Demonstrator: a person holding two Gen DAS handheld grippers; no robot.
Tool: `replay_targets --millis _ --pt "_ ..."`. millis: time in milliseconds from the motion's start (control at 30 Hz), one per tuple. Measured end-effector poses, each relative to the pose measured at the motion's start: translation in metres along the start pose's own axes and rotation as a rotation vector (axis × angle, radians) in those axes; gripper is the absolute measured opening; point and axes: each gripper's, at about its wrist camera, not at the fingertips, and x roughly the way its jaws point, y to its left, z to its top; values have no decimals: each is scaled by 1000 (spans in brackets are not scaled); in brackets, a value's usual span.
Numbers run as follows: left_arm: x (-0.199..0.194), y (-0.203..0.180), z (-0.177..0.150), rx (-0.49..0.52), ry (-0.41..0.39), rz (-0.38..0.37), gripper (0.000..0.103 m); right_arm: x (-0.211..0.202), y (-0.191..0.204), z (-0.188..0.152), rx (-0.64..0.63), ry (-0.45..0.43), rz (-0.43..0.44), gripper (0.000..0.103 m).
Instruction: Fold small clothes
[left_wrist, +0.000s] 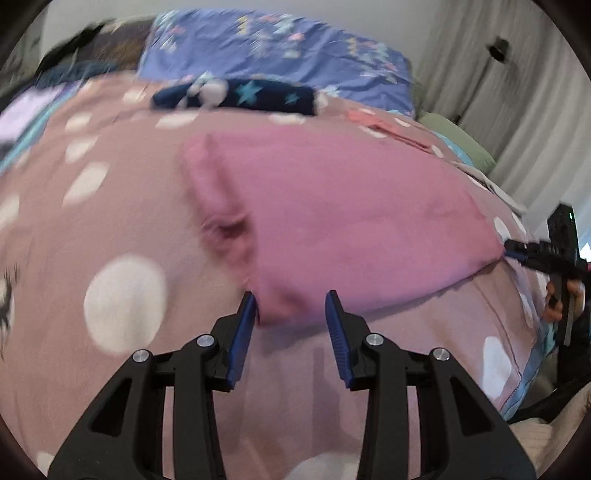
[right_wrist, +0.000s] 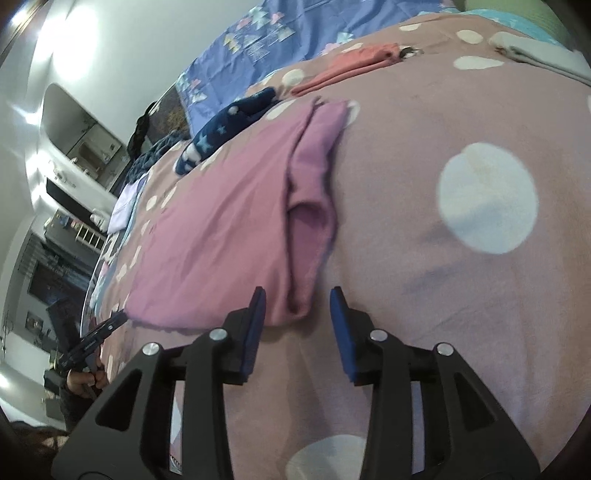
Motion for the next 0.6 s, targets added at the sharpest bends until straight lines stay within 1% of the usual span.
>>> replay_targets --millis 33,67,100,133,167,200,233,300,333,433,500,600 --pt "2 -20 8 53 -6 -27 39 -2 -4 4 14 -10 -4 38" --pt "4 -31 14 82 -5 -51 39 -4 -9 8 32 -20 -8 37" --pt "11 -54 20 132 4 -92 39 -6 -14 13 51 -27 -12 31" --pt "17 -70 24 167 11 -111 41 -6 -22 20 75 -33 -19 27" --pt "24 -90 26 204 16 -126 44 -5 -26 24 91 -33 -28 20" --pt "33 -108 28 235 22 -136 54 -4 -30 28 105 -31 -33 18" --pt "45 -131 29 268 37 -155 59 -2 -34 31 115 -28 -19 18" --pt "66 -172 27 333 66 -217 59 1 -35 32 111 -15 18 17" --pt "73 -188 26 358 75 -233 59 4 -35 30 97 -2 40 17" --pt "92 -233 23 451 97 -263 59 6 -33 23 61 24 82 17" --pt "99 -253 23 502 100 -254 62 4 -36 19 58 27 88 17" --pt "110 -282 22 592 92 -222 62 0 -47 19 83 12 104 17"
